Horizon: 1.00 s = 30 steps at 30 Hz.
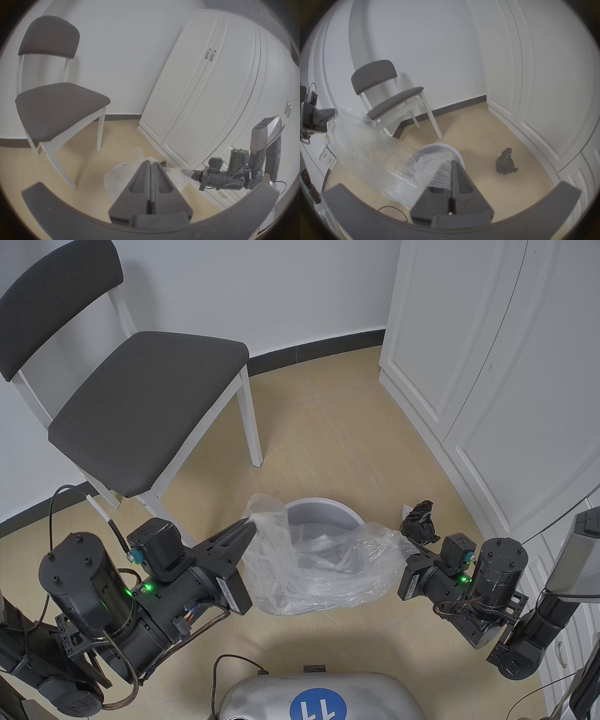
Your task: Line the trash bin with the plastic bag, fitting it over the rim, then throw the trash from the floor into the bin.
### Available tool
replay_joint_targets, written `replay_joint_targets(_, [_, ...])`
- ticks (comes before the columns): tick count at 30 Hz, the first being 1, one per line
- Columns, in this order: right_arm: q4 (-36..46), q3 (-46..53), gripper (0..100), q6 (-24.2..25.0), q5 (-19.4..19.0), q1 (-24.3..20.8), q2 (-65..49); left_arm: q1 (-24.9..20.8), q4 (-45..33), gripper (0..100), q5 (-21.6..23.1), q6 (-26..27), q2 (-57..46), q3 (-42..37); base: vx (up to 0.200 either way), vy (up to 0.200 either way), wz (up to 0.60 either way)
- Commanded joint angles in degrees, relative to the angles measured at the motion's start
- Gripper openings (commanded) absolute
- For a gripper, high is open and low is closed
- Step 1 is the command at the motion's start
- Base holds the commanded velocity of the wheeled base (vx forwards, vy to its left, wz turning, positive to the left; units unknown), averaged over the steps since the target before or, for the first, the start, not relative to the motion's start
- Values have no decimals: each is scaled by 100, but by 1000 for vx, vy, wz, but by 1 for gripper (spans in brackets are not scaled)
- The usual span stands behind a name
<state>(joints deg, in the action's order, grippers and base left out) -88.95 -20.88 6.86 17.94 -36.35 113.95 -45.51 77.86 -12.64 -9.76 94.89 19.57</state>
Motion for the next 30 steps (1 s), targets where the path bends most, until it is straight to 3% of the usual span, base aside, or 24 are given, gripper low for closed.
replay_joint_targets(1, [-105,14,0,-10,-1,49,251,103,-8,0,-1,-96,196,91,0,0,0])
replay_joint_targets(7, [-105,-21,0,-10,-10,243,269,227,45,0,-1,-412,399,346,0,0,0])
replay_joint_targets(15, [-105,-47,0,-36,-89,383,102,332,1021,0,-10,-904,1154,636,0,0,0])
replay_joint_targets(23, [-105,14,0,-62,-81,313,93,253,1003,0,-19,-1142,1603,742,0,0,0])
replay_joint_targets(30, [-105,-30,0,-45,-89,313,550,262,1012,0,-344,-1441,2385,1111,0,0,0])
